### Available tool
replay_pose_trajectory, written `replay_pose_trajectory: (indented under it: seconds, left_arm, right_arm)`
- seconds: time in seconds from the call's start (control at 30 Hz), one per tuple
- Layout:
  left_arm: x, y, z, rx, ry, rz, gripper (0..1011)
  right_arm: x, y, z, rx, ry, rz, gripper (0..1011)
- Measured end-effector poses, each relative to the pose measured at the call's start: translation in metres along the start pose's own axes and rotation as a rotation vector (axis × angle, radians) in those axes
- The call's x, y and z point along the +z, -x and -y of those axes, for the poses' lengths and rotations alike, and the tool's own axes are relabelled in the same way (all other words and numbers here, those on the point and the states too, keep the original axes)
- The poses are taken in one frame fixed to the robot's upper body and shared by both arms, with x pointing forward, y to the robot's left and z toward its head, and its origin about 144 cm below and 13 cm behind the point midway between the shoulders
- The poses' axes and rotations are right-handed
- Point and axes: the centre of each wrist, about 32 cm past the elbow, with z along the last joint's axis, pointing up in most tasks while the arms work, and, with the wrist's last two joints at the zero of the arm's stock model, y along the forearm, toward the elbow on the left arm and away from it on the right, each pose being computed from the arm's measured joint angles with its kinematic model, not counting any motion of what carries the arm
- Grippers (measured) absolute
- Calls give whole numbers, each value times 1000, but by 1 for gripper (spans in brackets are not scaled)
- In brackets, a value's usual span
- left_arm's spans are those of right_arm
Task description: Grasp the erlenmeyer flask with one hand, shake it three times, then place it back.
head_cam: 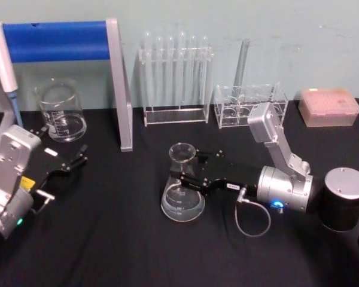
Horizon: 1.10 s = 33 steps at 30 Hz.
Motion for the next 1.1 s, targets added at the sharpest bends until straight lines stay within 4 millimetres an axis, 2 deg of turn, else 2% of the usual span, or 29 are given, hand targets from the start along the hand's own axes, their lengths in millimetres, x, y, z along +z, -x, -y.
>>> replay_pose_trajectory:
  seconds: [0.13,0.23,0.3,0.33,0.4,0.53,0.7,1.1]
  left_arm:
    - [0,0,0,0,0,0,1001]
    - [0,0,0,0,0,0,1001]
    - [0,0,0,0,0,0,1001]
    - [0,0,0,0,0,0,1001]
    - [0,0,0,0,0,0,1001]
    - [0,0,0,0,0,0,1001]
    - [0,0,0,0,0,0,1001]
    - [0,0,0,0,0,0,1001]
  right_arm:
    - [0,0,0,0,1,0,481]
    - [0,0,0,0,2,1,600]
    - [0,0,0,0,2,1,638]
    - [0,0,0,0,2,1,697]
    - [0,0,0,0,2,1,728]
    - [0,0,0,0,1,1,883]
    - [0,0,0,1,1,2,992]
    - [0,0,0,1,1,1,1003]
